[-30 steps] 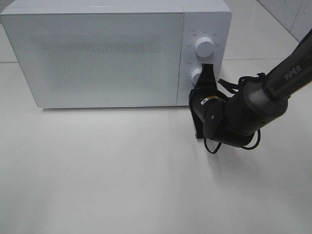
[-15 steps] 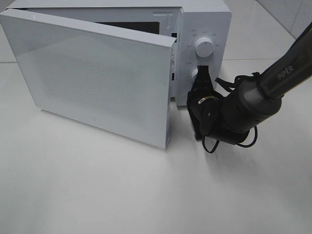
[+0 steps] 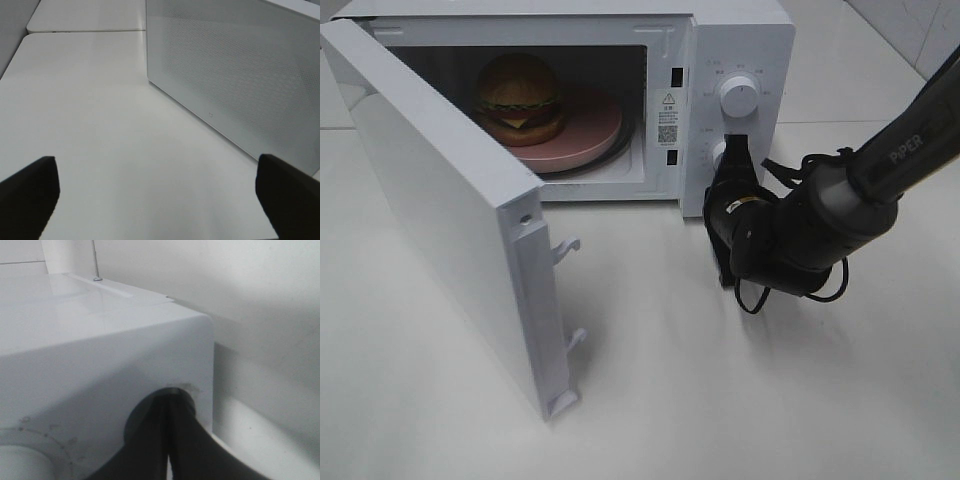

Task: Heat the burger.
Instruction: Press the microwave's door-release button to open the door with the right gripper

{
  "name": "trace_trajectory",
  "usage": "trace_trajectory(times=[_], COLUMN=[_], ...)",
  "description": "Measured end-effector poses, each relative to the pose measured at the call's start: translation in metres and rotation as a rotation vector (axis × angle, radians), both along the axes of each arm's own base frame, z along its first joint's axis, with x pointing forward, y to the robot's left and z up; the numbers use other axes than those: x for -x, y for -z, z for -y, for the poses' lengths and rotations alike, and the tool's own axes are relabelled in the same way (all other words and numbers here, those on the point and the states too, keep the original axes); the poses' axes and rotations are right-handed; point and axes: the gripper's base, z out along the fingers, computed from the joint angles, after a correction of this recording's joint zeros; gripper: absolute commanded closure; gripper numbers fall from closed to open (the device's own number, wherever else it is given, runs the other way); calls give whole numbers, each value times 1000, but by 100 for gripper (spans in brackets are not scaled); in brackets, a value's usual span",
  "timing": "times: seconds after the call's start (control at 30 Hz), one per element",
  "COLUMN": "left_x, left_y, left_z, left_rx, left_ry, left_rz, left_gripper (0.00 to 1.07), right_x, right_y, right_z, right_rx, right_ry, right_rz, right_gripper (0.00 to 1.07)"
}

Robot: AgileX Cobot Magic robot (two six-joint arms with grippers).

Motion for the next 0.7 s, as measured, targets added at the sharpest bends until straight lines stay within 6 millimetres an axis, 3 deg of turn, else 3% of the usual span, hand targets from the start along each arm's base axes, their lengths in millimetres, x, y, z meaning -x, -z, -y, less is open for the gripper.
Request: trace_trajectory(times=[0.7], left_x=[0], left_y=[0], left_z=[0], left_rx=[0], left_ry=[0], left_rz=[0], left_gripper=[7], right_x=[6], right_y=[-11], right_z=[4], right_rx=[-13], right_ry=[-35], right_rz=[-47], right_gripper=[107])
